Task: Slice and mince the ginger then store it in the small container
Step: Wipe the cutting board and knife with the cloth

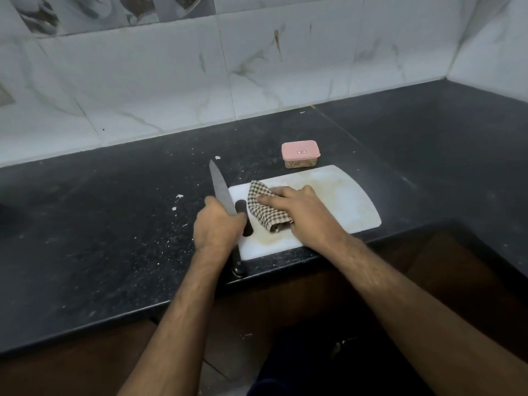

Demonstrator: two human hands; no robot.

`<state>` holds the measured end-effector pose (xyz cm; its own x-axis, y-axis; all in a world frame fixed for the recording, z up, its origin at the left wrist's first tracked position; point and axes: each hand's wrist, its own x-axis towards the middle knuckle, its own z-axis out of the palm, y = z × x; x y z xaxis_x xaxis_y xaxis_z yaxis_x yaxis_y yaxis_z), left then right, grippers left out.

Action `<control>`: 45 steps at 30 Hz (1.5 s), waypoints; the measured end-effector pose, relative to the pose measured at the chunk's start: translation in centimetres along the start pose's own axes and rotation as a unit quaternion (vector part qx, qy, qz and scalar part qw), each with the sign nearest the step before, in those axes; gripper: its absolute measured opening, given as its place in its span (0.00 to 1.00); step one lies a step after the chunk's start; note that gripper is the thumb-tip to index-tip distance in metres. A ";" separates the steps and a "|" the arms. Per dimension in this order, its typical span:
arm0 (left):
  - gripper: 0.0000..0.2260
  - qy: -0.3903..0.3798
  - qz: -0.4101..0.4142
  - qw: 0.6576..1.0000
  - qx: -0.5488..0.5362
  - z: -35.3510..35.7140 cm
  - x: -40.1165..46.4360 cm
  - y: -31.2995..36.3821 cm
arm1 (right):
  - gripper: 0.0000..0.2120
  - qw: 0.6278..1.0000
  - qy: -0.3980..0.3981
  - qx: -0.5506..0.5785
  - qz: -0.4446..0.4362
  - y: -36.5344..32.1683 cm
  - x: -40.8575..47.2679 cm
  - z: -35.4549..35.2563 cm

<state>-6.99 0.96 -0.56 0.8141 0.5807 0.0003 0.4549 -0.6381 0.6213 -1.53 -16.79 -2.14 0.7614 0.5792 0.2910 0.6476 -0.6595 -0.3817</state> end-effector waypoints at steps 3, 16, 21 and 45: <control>0.24 0.030 -0.006 0.996 0.080 -0.1 0.1 0.1 | 0.37 0.999 -0.039 -0.002 -0.017 0.2 0.1 -0.3; 0.21 0.024 0.004 0.981 0.195 1.9 0.9 0.8 | 0.33 0.997 0.015 -0.069 -0.007 -0.2 4.1 0.2; 0.21 0.020 0.024 0.980 0.198 1.9 0.7 0.5 | 0.27 0.969 0.051 -0.176 0.163 7.1 2.7 -4.4; 0.21 0.012 0.030 0.978 0.208 1.6 0.4 0.7 | 0.28 0.990 0.028 -0.129 0.050 -1.4 0.0 -3.3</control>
<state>-5.72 -0.07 -1.39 0.8370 0.5451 0.0480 0.5188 -0.8183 0.2473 -2.32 -17.42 1.34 0.8184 0.4817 0.3134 0.5488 -0.8169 -0.1774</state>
